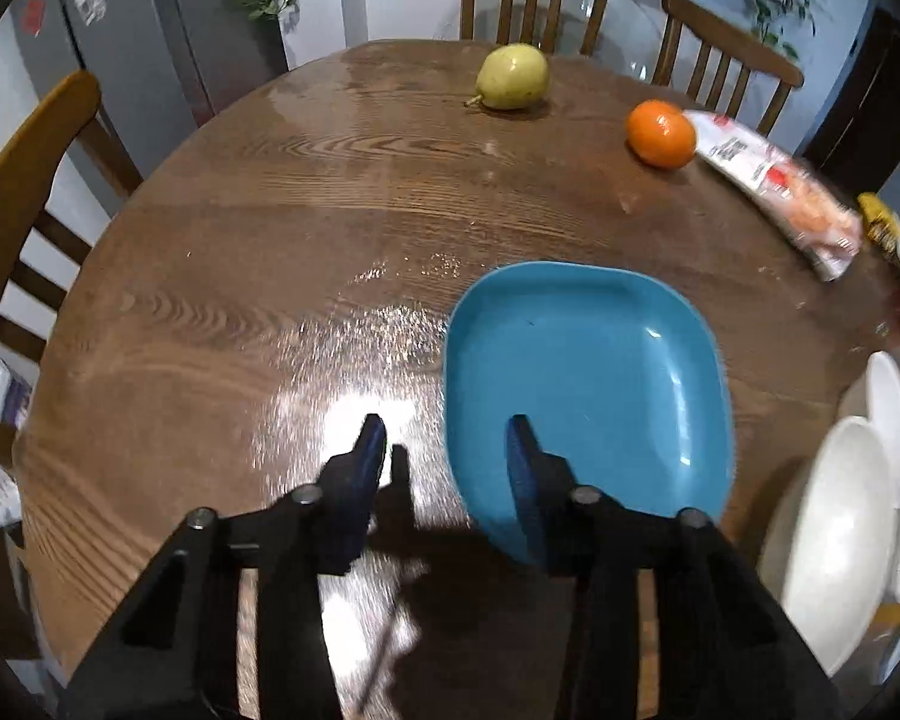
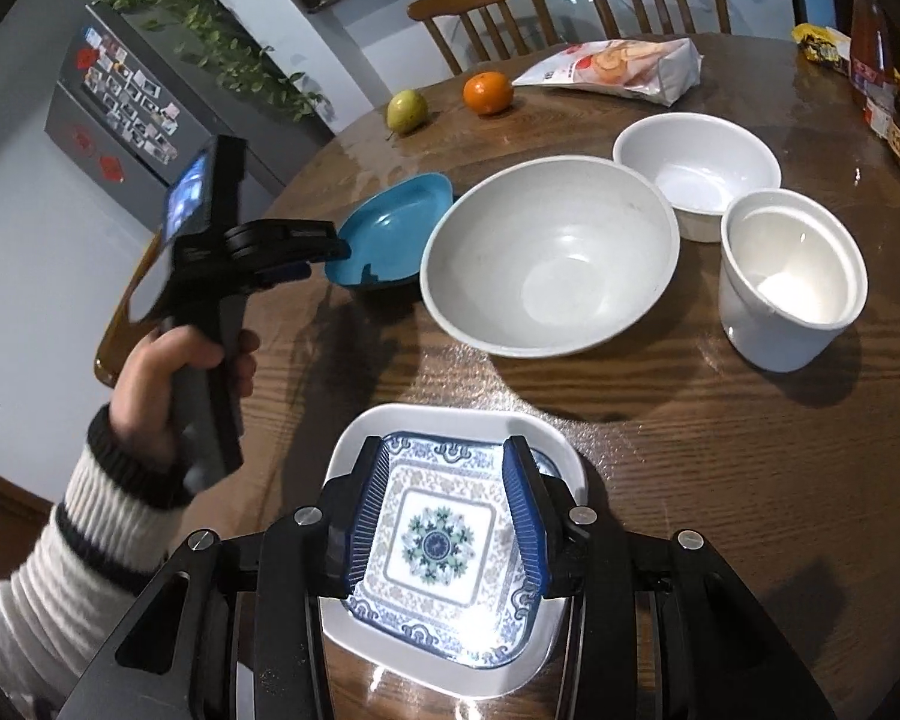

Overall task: Organize plates and bowls
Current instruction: 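Grasp opposite rims of the teal square dish with both grippers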

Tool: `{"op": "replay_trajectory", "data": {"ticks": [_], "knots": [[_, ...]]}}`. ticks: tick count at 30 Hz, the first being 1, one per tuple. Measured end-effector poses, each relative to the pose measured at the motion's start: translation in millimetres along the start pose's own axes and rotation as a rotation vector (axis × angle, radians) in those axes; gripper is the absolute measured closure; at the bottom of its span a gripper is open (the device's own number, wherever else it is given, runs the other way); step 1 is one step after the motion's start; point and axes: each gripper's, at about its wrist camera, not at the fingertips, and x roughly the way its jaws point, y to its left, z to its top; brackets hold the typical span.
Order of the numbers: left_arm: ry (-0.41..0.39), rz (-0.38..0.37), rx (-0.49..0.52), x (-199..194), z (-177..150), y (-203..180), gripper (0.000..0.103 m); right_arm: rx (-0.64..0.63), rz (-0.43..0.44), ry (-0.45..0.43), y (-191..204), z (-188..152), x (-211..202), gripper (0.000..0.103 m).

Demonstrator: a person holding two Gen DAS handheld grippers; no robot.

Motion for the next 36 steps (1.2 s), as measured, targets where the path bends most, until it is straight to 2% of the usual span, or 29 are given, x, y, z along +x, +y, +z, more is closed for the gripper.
{"op": "replay_trajectory", "data": {"ticks": [1, 4, 9, 17, 20, 30, 36], "knots": [[0.007, 0.013, 0.01, 4.1, 0.7, -1.1, 0.08, 0.0, -0.014, -0.003, -0.4, 1.0, 0.0, 0.063], [0.032, 0.007, 0.022, 13.9, 0.7, 0.2, 0.087, 0.003, -0.042, -0.006, -3.4, 3.0, 0.6, 0.063], [0.035, -0.018, 0.05, 14.5, 4.6, -3.4, 0.095, 0.031, -0.053, -0.006, -8.7, 8.9, 4.4, 0.063], [0.066, -0.063, 0.101, 6.8, -10.7, 10.7, 0.096, 0.006, -0.023, 0.006, 3.2, 18.6, 15.6, 0.063], [0.112, -0.131, 0.071, 2.2, -21.1, 28.3, 0.097, -0.012, -0.009, 0.012, 11.2, 22.0, 20.0, 0.063], [0.192, -0.208, 0.005, -20.6, -67.7, 71.2, 0.097, -0.105, 0.093, 0.11, 54.5, 37.5, 55.8, 0.063], [0.2, -0.191, -0.025, -29.1, -78.8, 93.4, 0.097, -0.21, 0.058, 0.147, 90.1, 57.3, 92.5, 0.063]]}}
